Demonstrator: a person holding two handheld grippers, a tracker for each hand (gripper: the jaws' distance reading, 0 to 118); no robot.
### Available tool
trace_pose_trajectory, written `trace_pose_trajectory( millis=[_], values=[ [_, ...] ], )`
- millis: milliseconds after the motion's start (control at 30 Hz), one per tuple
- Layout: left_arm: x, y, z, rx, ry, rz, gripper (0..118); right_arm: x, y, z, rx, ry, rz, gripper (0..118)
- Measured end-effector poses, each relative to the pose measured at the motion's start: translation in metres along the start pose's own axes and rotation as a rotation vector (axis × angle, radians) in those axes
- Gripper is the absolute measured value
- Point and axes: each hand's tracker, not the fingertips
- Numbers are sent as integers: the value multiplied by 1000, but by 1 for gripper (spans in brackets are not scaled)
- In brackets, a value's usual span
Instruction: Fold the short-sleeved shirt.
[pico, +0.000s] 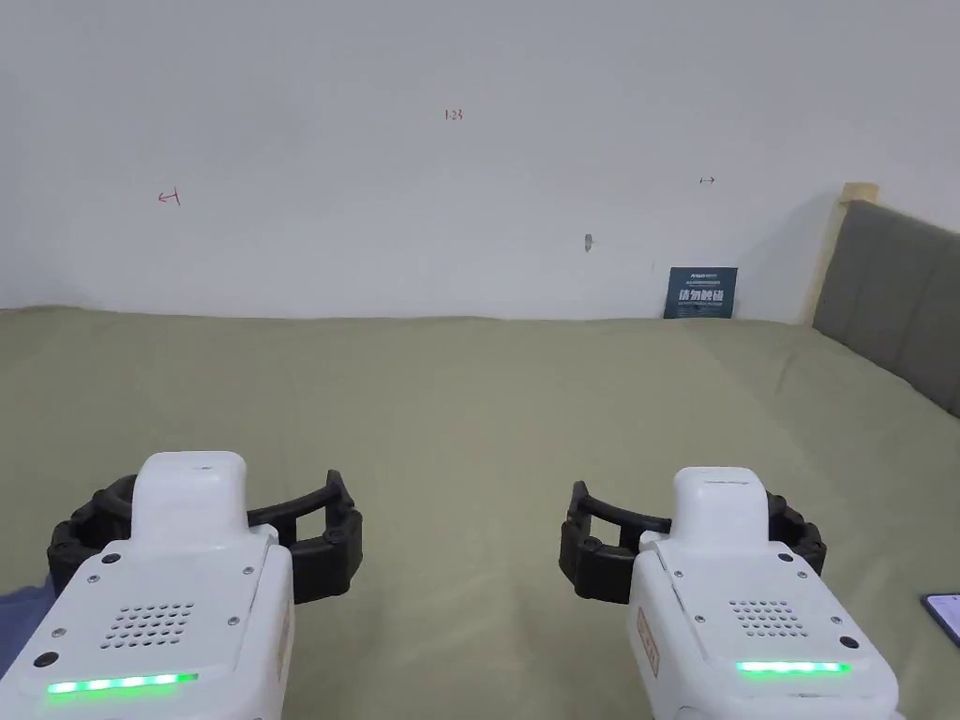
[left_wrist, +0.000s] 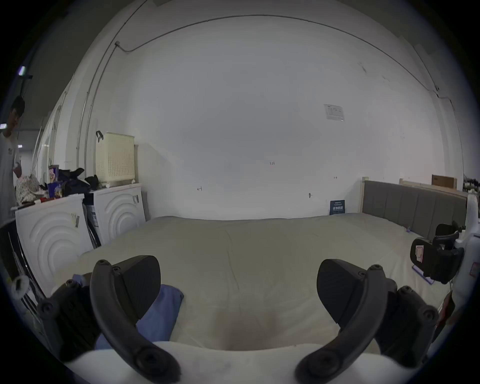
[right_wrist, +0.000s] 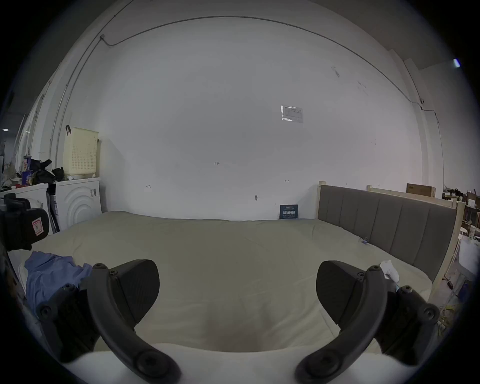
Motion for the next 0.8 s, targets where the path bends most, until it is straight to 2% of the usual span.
trace_pose_trajectory(
  millis=[67, 100, 167, 200, 233, 300, 333, 367, 400, 467, 500, 567, 667, 767, 800],
  values=[
    [-9, 0, -2, -4, -34, 142, 118, -9, 10, 1, 43, -21, 109, 117],
    [-17, 0, -5, -21, -58, 259, 118, -18, 15, 2, 80, -47, 210, 118],
    [-36, -7, -12, -42, -110, 540, 118, -41, 17, 2, 139, -126, 487, 117],
    [-47, -16, -17, -73, -132, 728, 118, -56, 13, 1, 178, -157, 675, 117],
    [-57, -27, -20, -100, -151, 886, 118, -67, 4, 1, 217, -170, 852, 117],
    [-72, -54, -26, -126, -161, 1128, 118, -83, -19, 1, 281, -142, 1152, 117],
    [-76, -65, -27, -138, -151, 1184, 118, -89, -29, 1, 289, -124, 1252, 117],
    [-80, -77, -28, -151, -128, 1210, 118, -94, -40, 1, 276, -102, 1308, 117],
    [-82, -85, -28, -179, -78, 1221, 118, -97, -47, 1, 248, -43, 1309, 117],
    [-82, -92, -27, -191, -25, 1142, 118, -102, -48, -2, 134, 55, 1217, 117],
    [-81, -87, -27, -193, -9, 1067, 118, -101, -46, -5, 73, 86, 1145, 117],
    [-72, -69, -25, -164, 6, 913, 118, -95, -35, -8, 45, 105, 942, 117],
    [-47, -20, -20, -58, 34, 563, 118, -70, 0, -8, 30, 66, 560, 117],
    [-10, 15, -10, 80, 30, 167, 118, -32, 24, -7, -7, 26, 113, 117],
    [-1, 19, -9, 97, 19, 77, 118, -18, 23, -7, -22, 22, -23, 117]
  ],
)
